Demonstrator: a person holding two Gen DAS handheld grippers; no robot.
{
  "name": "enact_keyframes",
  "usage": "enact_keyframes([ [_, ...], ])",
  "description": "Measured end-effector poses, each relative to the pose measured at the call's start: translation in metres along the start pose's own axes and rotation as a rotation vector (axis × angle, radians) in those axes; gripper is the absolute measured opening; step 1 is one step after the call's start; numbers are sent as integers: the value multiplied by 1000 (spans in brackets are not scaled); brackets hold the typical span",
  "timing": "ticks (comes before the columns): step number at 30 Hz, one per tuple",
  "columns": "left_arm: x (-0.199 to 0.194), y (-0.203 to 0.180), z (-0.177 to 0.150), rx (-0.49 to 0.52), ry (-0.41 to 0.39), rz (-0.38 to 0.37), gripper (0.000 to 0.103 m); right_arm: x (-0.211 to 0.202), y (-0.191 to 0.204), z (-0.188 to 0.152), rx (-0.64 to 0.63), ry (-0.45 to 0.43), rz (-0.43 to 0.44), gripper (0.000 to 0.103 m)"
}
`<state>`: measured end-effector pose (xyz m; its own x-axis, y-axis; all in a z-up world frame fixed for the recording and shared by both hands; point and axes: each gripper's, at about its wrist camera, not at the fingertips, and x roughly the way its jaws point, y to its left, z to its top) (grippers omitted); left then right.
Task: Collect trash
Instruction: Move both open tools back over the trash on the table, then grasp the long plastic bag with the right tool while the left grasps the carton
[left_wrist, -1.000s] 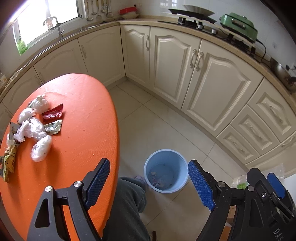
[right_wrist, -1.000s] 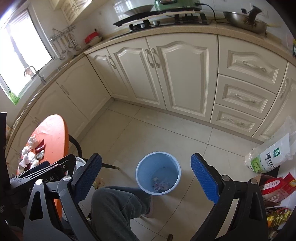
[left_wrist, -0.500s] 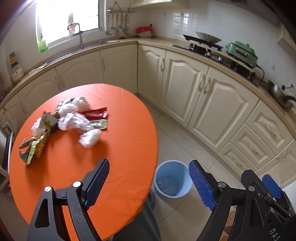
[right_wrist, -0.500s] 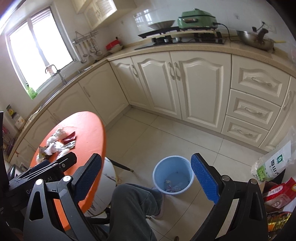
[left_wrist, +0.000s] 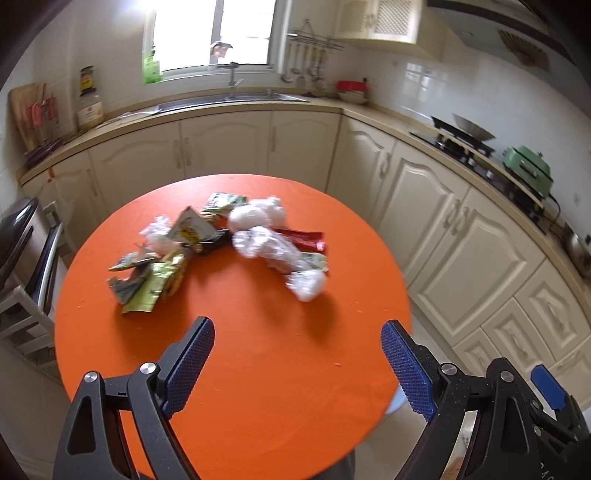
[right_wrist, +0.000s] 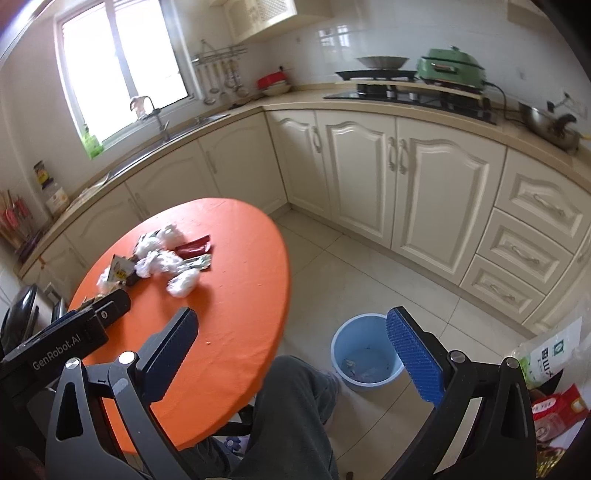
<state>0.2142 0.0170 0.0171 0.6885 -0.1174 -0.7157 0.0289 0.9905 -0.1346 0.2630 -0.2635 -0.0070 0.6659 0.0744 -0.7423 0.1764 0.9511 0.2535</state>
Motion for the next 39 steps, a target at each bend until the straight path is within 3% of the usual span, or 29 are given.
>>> enact_keyframes([
  [5,-6,41,4,-59,-26,63,90,12,37,0,-54,16,10,103],
  [22,47,166,32,-280,97,169,89,109,148,7,-277,176,33,103],
  [31,84,201,55,-285,163,183,89,187,191,23,-410,239,-14,103],
  [35,112,207,63,-270,193,156,89,214,208,24,-503,230,-60,101],
  [38,127,208,68,-265,209,116,89,228,215,23,-545,235,-63,84],
  [39,132,209,70,-266,221,98,89,234,217,22,-552,250,-62,69],
])
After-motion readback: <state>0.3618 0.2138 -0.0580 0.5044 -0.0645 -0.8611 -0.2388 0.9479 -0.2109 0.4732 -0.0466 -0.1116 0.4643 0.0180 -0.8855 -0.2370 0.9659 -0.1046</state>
